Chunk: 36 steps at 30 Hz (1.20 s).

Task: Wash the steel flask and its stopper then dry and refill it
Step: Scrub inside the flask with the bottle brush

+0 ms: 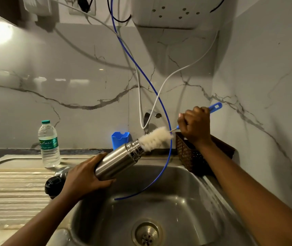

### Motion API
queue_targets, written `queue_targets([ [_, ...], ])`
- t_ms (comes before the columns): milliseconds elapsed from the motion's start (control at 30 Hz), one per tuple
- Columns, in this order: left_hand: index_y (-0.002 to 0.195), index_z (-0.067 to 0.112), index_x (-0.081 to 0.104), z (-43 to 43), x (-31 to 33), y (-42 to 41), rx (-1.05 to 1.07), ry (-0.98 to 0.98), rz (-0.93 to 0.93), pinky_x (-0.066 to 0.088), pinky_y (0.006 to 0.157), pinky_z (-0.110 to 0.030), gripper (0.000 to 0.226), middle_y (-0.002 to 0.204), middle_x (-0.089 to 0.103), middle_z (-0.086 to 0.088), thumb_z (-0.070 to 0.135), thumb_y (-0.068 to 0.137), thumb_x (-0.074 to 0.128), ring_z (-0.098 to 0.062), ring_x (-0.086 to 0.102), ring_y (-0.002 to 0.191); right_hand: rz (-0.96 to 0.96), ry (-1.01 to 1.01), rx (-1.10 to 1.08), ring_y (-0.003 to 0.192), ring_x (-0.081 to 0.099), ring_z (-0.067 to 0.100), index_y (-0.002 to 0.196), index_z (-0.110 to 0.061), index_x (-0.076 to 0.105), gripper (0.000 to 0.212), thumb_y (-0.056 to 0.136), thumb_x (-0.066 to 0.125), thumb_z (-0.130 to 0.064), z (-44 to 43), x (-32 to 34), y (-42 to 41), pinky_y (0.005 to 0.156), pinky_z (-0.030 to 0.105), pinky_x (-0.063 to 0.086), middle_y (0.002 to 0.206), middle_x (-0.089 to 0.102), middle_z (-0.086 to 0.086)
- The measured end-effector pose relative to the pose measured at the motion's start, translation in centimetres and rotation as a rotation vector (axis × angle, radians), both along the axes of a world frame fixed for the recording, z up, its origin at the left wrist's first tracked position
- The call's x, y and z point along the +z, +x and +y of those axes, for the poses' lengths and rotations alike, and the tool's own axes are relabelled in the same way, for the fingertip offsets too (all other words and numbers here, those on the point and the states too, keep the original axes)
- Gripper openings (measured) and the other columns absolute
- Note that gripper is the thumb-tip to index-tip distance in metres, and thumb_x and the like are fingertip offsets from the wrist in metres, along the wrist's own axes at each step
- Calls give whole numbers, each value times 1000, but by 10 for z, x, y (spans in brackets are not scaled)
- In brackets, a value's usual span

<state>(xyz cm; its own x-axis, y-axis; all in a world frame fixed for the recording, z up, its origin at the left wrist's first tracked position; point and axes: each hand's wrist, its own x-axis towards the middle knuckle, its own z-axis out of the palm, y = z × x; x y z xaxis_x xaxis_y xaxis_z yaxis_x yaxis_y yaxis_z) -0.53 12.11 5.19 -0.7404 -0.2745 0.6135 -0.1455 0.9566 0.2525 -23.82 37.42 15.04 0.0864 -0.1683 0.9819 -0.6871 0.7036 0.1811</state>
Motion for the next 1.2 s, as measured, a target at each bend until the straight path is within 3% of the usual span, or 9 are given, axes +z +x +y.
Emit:
queue_targets([
  [167, 134, 28, 52, 9, 0, -3, -21, -101, -24, 34, 58, -17, 97, 107, 70, 2, 80, 52, 47, -18, 67, 86, 96, 172, 45, 53, 41, 20, 54, -13, 46, 48, 97, 30, -28, -47, -45, 36, 68, 34, 27, 49, 43, 0],
  [267, 134, 28, 52, 8, 0, -3, -1, -68, -8, 37, 60, -22, 100, 108, 70, 2, 80, 49, 46, -20, 67, 88, 186, 261, -34, 52, 34, 18, 55, -15, 42, 47, 97, 28, -28, -45, -29, 26, 66, 32, 25, 50, 37, -2],
  [400, 134, 28, 51, 0, 1, -2, 16, -23, 12, 37, 61, -23, 101, 106, 69, 1, 80, 48, 46, -19, 65, 87, -33, 87, -32, 49, 45, 24, 49, -9, 47, 46, 92, 38, -24, -7, 14, -7, 66, 31, 21, 44, 46, 4],
  [500, 132, 31, 51, -1, 2, -2, 16, 9, 31, 34, 56, -19, 98, 102, 69, 3, 79, 47, 48, -17, 65, 84, -76, -18, 23, 50, 40, 20, 47, -10, 47, 45, 91, 41, -23, -17, 11, 2, 67, 31, 23, 43, 45, 3],
  [700, 133, 29, 50, 8, 2, -2, -45, 18, 38, 30, 58, -8, 100, 101, 68, 4, 80, 48, 48, -6, 52, 76, 96, 301, 12, 52, 41, 18, 53, -14, 49, 47, 94, 34, -30, -63, -16, 29, 67, 34, 31, 47, 45, -1],
  [800, 132, 32, 51, 3, 2, -1, -17, 30, 43, 32, 55, -15, 97, 100, 69, 5, 79, 48, 50, -10, 58, 78, 6, 197, 19, 49, 37, 18, 50, -13, 46, 46, 93, 37, -27, -36, 13, 5, 68, 33, 35, 44, 41, 0],
  [900, 132, 32, 50, 1, 2, 0, -6, 46, 41, 27, 56, -8, 93, 102, 68, 5, 74, 50, 59, -4, 49, 77, -149, 39, 49, 51, 45, 23, 48, -9, 51, 47, 90, 39, -25, -17, 29, -7, 70, 33, 26, 43, 48, 4],
  [967, 134, 31, 49, 2, 1, -1, 5, 44, 33, 27, 56, -7, 96, 103, 68, 4, 76, 49, 57, -3, 48, 77, -117, 6, 59, 51, 42, 21, 48, -10, 49, 46, 90, 39, -26, -27, 21, 2, 69, 32, 24, 42, 45, 3],
  [1200, 134, 30, 49, 5, 0, -2, -24, 33, 23, 27, 58, -6, 99, 103, 68, 5, 81, 48, 46, -3, 49, 77, 54, 271, 57, 51, 35, 16, 50, -14, 44, 45, 93, 37, -28, -62, -13, 23, 69, 30, 27, 45, 40, -1],
])
